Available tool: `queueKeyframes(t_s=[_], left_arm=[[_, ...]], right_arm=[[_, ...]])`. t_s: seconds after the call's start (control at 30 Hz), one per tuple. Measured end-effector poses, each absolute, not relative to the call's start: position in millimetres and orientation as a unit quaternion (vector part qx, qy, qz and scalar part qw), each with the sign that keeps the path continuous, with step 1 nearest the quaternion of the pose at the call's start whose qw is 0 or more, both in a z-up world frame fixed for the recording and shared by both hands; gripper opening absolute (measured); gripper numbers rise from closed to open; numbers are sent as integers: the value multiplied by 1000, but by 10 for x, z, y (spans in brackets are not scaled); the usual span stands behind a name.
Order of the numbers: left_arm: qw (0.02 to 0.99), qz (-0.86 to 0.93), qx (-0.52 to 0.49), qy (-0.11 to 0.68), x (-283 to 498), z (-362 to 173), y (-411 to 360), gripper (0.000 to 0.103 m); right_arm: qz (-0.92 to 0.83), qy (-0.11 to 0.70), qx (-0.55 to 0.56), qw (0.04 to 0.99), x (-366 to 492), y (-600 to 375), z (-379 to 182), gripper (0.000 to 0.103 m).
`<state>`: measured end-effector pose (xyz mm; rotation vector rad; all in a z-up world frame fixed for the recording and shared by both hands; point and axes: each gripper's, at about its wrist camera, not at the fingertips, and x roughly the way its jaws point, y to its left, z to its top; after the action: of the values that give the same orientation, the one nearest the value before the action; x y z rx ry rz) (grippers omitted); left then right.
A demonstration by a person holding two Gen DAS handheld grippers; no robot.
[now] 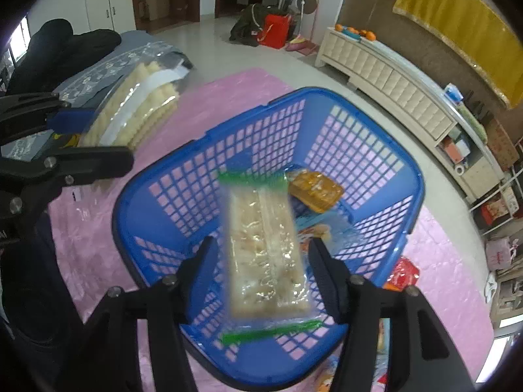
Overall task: Organize snacks
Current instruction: 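Carry the white pack with the left gripper while the right gripper drops the green-edged pack into the basket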
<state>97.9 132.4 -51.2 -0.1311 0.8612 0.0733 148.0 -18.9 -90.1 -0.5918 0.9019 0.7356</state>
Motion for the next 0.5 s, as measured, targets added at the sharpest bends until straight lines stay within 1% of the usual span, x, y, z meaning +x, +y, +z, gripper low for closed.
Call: queueKeyframes(t_s=[0.03,0.07,0.13,0.5], left_arm=[[906,35,-62,418,970,-504,1307,40],[906,35,-60,417,962,-497,1304,40],[907,33,-56,416,953,-478,1309,40],[912,15,-40,408,943,-336,1066,40]], right_arm=[[344,422,-276,792,1456,-192,-898,72],[345,422,-277,791,1430,-201,-887,76],[337,418,-279,796,1387,-218,-854,76],[281,406,-193,848,1292,-718,-510,76]])
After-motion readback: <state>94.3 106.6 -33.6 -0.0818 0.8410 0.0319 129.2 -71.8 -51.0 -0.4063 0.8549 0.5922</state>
